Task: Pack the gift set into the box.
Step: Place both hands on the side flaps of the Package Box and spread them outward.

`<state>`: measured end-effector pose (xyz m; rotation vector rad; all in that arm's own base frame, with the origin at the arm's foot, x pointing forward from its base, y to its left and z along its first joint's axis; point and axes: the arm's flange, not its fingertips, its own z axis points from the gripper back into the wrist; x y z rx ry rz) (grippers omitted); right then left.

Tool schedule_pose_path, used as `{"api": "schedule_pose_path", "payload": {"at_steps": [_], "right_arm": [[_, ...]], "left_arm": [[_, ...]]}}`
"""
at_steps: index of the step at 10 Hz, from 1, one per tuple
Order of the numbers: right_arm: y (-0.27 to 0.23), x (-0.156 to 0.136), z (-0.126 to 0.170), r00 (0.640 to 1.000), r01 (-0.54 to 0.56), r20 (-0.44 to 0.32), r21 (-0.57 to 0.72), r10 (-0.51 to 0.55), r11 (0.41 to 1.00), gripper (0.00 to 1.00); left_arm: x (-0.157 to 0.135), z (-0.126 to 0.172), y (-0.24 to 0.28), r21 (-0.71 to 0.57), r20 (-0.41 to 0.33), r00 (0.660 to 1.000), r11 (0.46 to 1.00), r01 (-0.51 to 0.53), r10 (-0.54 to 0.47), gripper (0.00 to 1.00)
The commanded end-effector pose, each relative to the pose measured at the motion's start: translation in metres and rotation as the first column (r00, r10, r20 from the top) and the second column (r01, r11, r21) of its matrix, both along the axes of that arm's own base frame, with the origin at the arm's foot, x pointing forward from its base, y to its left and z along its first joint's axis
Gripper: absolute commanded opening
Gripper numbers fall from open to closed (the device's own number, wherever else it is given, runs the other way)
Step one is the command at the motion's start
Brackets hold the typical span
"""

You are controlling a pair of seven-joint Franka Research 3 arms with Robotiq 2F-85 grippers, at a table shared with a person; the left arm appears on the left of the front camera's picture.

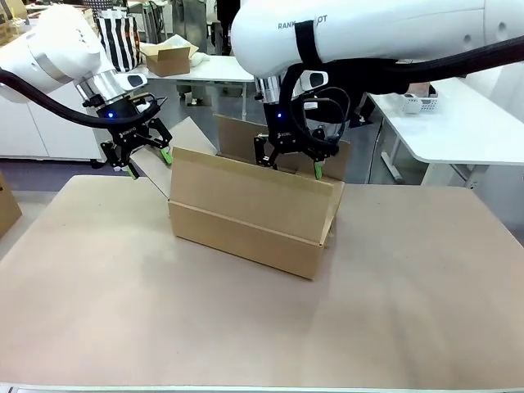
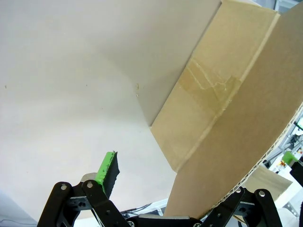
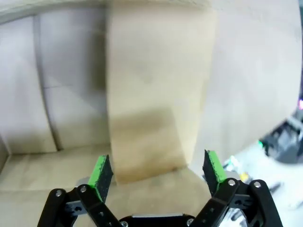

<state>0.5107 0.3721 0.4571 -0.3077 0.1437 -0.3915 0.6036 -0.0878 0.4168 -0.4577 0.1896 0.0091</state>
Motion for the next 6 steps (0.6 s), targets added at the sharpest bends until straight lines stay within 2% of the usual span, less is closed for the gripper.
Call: {"api": "schedule_pose_path", "payload": {"at_steps": [1, 2, 3, 6], "right_arm": [[0.015, -0.004, -0.007, 0.986, 0.163, 0.020, -0.055, -0.163, 0.985, 1.00], [0.015, -0.003, -0.013, 0.976, 0.210, 0.068, -0.067, -0.206, 0.975, 1.00], [0.018, -0.004, -0.021, 0.977, 0.199, 0.084, -0.053, -0.194, 0.979, 1.00], [0.020, -0.005, -0.044, 0.987, 0.147, 0.065, -0.025, -0.145, 0.989, 1.00]], "left_arm": [[-0.001, 0.001, 0.000, 0.020, 0.001, 1.000, 1.000, -0.014, 0.014, 1.00], [-0.001, 0.001, 0.000, 0.020, 0.001, 1.000, 1.000, -0.014, 0.014, 1.00], [-0.001, 0.001, 0.000, 0.020, 0.001, 1.000, 1.000, -0.014, 0.014, 1.00], [-0.001, 0.001, 0.000, 0.020, 0.001, 1.000, 1.000, -0.014, 0.014, 1.00]]}}
